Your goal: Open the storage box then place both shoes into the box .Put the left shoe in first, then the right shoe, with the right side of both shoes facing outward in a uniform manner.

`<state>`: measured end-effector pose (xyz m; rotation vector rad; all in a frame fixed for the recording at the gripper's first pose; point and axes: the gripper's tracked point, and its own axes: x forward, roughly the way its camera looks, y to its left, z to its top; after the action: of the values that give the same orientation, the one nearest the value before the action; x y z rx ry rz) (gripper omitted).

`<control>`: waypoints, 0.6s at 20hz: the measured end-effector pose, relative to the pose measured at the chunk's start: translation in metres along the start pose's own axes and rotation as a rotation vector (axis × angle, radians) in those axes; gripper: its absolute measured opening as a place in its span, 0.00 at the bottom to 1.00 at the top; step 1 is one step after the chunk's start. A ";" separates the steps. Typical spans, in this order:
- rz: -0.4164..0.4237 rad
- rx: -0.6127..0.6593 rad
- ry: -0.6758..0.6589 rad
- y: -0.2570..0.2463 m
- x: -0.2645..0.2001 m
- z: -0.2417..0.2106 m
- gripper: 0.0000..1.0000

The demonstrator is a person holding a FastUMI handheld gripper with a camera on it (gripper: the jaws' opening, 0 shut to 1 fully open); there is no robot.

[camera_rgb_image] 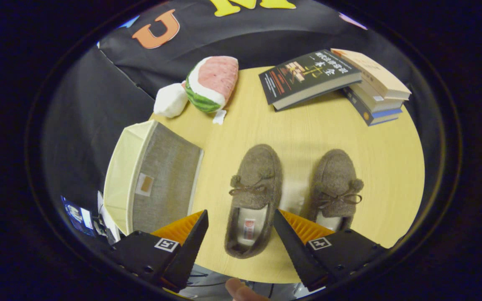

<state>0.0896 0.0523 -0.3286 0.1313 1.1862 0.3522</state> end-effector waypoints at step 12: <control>-0.223 0.026 0.071 -0.050 0.046 -0.014 0.70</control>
<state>0.1017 0.0203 -0.3889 0.0085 1.2625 0.1459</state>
